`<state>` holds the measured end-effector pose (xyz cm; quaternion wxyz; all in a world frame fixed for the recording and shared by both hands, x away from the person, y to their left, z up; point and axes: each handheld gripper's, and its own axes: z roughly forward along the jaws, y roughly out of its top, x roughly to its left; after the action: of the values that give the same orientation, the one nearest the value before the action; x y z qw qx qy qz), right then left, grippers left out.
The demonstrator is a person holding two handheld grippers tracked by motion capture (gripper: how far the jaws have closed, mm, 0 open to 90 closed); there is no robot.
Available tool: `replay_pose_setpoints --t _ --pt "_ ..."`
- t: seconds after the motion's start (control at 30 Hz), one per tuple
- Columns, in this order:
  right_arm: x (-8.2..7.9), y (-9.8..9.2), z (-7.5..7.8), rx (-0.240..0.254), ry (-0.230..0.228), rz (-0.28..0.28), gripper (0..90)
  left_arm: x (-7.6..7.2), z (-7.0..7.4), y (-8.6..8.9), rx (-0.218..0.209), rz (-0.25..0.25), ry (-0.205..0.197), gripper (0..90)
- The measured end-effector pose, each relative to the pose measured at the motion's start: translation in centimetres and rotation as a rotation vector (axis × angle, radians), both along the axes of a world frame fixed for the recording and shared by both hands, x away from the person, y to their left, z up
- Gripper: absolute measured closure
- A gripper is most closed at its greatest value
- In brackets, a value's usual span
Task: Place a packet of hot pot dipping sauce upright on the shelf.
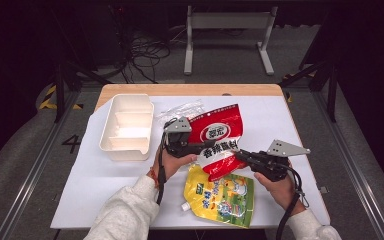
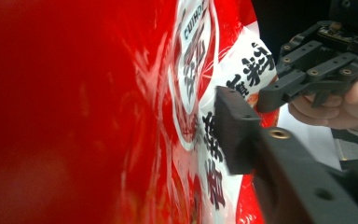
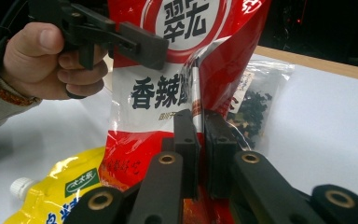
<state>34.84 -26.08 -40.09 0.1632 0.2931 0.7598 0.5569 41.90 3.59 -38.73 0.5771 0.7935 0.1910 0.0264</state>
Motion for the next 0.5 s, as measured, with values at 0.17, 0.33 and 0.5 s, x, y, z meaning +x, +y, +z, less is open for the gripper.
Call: replay_pose_setpoints --t 0.17,0.33,0.5 --pt "-0.1 0.6 0.2 -0.005 -0.009 0.005 84.3 -0.5 1.3 0.1 0.046 -0.001 -0.061 90.0" --pt "-0.3 0.8 0.3 -0.011 -0.016 -0.010 81.9 -1.2 2.6 0.2 0.070 -0.004 -0.115 90.0" --pt "-0.2 0.6 0.7 0.018 0.000 -0.016 66.8 -1.1 3.3 1.0 0.076 0.014 -0.133 90.0"
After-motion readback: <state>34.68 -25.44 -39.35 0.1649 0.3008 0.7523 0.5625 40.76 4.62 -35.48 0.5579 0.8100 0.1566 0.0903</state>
